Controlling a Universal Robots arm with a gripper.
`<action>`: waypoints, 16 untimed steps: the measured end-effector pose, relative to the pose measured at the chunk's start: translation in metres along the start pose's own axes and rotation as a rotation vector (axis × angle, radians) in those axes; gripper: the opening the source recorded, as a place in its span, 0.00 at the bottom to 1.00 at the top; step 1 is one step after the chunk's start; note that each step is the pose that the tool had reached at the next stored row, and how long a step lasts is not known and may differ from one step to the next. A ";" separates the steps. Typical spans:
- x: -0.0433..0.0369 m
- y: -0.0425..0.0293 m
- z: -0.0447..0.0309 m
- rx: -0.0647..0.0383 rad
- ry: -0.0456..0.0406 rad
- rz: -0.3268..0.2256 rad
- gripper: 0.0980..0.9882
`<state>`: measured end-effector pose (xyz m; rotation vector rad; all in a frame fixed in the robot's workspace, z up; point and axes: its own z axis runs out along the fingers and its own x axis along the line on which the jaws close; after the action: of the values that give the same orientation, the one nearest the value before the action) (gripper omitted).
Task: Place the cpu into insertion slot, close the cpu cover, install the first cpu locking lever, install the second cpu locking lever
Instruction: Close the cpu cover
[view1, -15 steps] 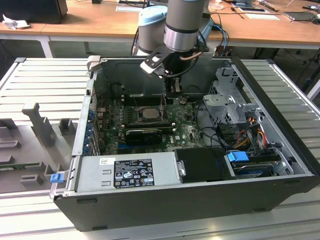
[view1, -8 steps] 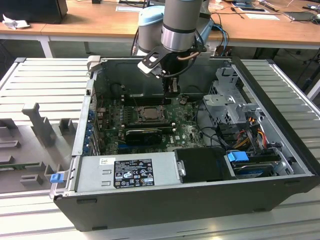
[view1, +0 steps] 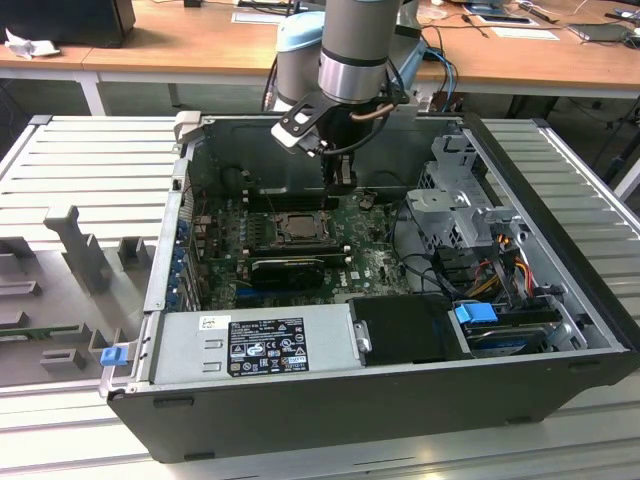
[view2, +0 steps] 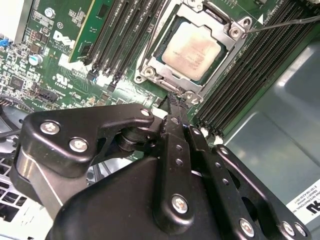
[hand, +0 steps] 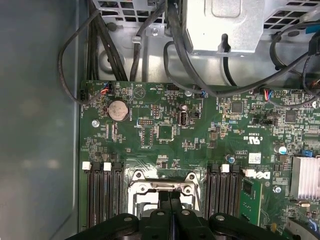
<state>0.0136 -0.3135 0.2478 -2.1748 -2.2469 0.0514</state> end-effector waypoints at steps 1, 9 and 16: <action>0.0000 -0.0005 0.0000 0.000 0.0000 0.000 0.01; 0.0002 -0.0049 0.0002 0.000 0.0000 0.000 0.01; 0.0005 -0.0158 0.0008 0.000 0.0002 0.000 0.01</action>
<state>-0.0023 -0.3135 0.2475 -2.1745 -2.2471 0.0512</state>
